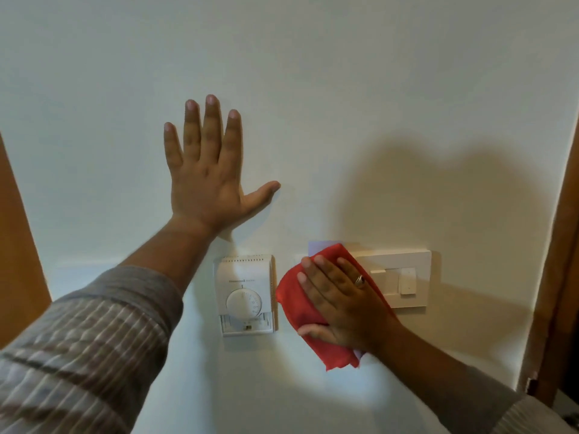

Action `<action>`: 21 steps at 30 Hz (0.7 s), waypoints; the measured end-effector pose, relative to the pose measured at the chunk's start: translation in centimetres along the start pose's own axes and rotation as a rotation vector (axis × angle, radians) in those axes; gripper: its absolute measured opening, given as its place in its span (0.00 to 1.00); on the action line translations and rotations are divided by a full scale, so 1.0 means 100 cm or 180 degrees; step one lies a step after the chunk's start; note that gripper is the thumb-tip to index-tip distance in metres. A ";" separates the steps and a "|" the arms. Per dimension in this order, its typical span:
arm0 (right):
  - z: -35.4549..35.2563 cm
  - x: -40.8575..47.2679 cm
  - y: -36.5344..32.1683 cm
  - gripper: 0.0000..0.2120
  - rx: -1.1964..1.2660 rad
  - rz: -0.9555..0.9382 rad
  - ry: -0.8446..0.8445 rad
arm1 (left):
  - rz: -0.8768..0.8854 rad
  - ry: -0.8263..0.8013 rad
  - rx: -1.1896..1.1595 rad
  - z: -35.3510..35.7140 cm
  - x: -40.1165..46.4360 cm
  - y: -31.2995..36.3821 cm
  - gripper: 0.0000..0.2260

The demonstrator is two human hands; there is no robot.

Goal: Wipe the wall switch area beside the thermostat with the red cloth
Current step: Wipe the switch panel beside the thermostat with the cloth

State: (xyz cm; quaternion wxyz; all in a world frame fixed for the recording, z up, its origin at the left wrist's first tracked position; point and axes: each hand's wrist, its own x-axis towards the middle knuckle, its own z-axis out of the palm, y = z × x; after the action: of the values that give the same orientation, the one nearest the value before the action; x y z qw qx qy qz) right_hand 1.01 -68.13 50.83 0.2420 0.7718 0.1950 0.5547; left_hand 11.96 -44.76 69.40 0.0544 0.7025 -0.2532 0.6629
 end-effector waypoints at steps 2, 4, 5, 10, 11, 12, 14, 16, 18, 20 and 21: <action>0.002 0.004 -0.005 0.43 -0.0068 -0.0175 -0.0130 | 0.0024 -0.0019 0.0017 0.000 0.001 0.000 0.49; 0.000 0.003 -0.003 0.42 -0.0087 -0.0550 -0.0298 | 0.0009 -0.0041 0.0010 -0.002 0.001 0.000 0.49; -0.002 0.000 0.001 0.41 -0.0093 -0.0763 -0.0400 | -0.0002 -0.0043 0.0011 -0.002 0.001 -0.001 0.49; -0.013 -0.022 0.027 0.39 -0.0279 -0.1151 -0.0742 | -0.0001 -0.0103 -0.0055 -0.001 -0.001 -0.003 0.49; -0.013 -0.024 0.030 0.39 -0.0271 -0.1085 -0.0623 | -0.0008 -0.0112 -0.0049 -0.002 0.000 -0.003 0.49; -0.012 -0.024 0.029 0.39 -0.0238 -0.0969 -0.0482 | -0.0016 -0.0127 -0.0046 -0.002 0.000 -0.002 0.49; -0.009 -0.019 0.018 0.41 -0.0143 -0.0566 -0.0246 | -0.0003 -0.0134 -0.0050 -0.001 -0.001 -0.002 0.49; -0.002 -0.008 0.002 0.42 -0.0091 -0.0142 -0.0099 | 0.0008 -0.0102 -0.0030 0.001 0.000 -0.003 0.50; 0.002 -0.004 -0.005 0.43 -0.0068 -0.0019 -0.0075 | 0.0016 -0.0078 -0.0030 0.002 0.001 -0.003 0.50; -0.002 -0.008 0.000 0.43 -0.0057 -0.0283 -0.0151 | 0.0027 -0.0064 -0.0031 0.002 0.000 -0.005 0.50; -0.005 -0.013 0.006 0.41 -0.0092 -0.0456 -0.0209 | 0.0026 -0.0062 -0.0038 0.002 -0.002 -0.005 0.50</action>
State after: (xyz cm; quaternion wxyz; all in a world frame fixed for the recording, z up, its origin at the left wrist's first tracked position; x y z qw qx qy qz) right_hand 0.16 -69.22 50.34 0.2984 0.7701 0.2337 0.5131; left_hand 12.40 -44.35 69.33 0.0534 0.7076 -0.2606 0.6547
